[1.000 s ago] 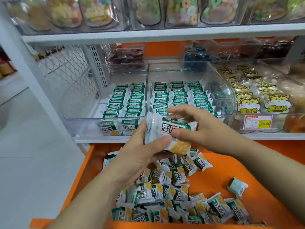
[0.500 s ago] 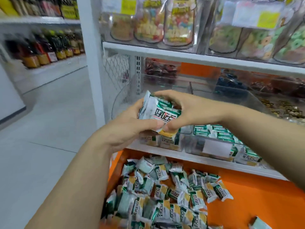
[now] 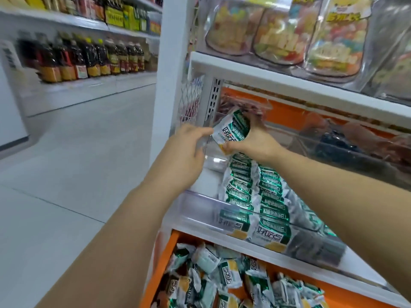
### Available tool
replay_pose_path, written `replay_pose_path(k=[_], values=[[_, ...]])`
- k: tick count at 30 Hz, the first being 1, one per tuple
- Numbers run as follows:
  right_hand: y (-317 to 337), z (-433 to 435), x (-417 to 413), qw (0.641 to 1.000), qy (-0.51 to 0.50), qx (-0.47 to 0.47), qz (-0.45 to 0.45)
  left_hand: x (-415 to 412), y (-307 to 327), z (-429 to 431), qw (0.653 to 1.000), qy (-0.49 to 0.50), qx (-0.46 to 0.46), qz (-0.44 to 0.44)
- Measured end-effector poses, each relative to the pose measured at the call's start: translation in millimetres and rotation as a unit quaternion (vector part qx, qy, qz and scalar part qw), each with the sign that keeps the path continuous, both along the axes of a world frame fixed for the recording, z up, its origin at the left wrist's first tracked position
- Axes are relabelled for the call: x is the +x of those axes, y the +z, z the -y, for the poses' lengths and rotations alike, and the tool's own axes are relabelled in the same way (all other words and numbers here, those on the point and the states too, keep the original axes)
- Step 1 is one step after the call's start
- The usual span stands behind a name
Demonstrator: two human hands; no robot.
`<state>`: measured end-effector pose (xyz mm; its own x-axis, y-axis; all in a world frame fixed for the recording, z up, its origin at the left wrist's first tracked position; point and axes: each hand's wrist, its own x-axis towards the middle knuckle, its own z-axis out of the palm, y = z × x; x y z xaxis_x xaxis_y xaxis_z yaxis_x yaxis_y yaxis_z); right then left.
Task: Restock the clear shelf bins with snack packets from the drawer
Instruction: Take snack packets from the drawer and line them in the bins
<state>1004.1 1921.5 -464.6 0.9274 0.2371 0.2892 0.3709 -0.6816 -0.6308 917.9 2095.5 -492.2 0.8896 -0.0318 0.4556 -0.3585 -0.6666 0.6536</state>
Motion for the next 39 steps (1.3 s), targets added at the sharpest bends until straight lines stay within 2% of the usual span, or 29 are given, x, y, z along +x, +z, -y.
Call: replay_pose_path(k=[7, 12, 19, 22, 24, 26, 29, 32, 39], values=[[-33.9, -6.8, 47.8, 0.995, -0.044, -0.088, 0.007, 11.4, -18.7, 4.3, 0.999, 0.035, -0.012, 0.035], [-47.7, -5.1, 66.7, 0.987, -0.027, -0.156, -0.009, 17.7, -18.5, 6.3, 0.997, 0.045, -0.044, 0.055], [-60.5, -18.1, 87.6, 0.944, 0.023, -0.318, -0.083, 21.3, -28.8, 9.6, 0.994, 0.039, -0.057, 0.082], [-67.9, -19.8, 90.7, 0.937, -0.008, -0.344, -0.063, 22.6, -32.5, 10.9, 0.994, 0.04, -0.055, 0.09], [-68.0, -19.2, 86.5, 0.927, -0.036, -0.374, -0.008, 23.0, -34.0, 10.7, 0.994, 0.041, -0.049, 0.093], [-66.3, -18.4, 81.9, 0.922, -0.043, -0.384, 0.033, 23.7, -34.7, 10.8, 0.994, 0.04, -0.046, 0.096], [-68.6, -15.7, 80.0, 0.942, 0.014, -0.336, -0.007, 24.0, -35.6, 10.6, 0.993, 0.04, -0.046, 0.098], [-70.6, -10.5, 79.4, 0.949, 0.017, -0.313, -0.042, 24.3, -35.8, 10.7, 0.993, 0.042, -0.043, 0.102], [-59.0, -4.8, 79.8, 0.91, 0.072, -0.396, -0.097, 24.3, -36.9, 10.7, 0.993, 0.047, -0.039, 0.099]])
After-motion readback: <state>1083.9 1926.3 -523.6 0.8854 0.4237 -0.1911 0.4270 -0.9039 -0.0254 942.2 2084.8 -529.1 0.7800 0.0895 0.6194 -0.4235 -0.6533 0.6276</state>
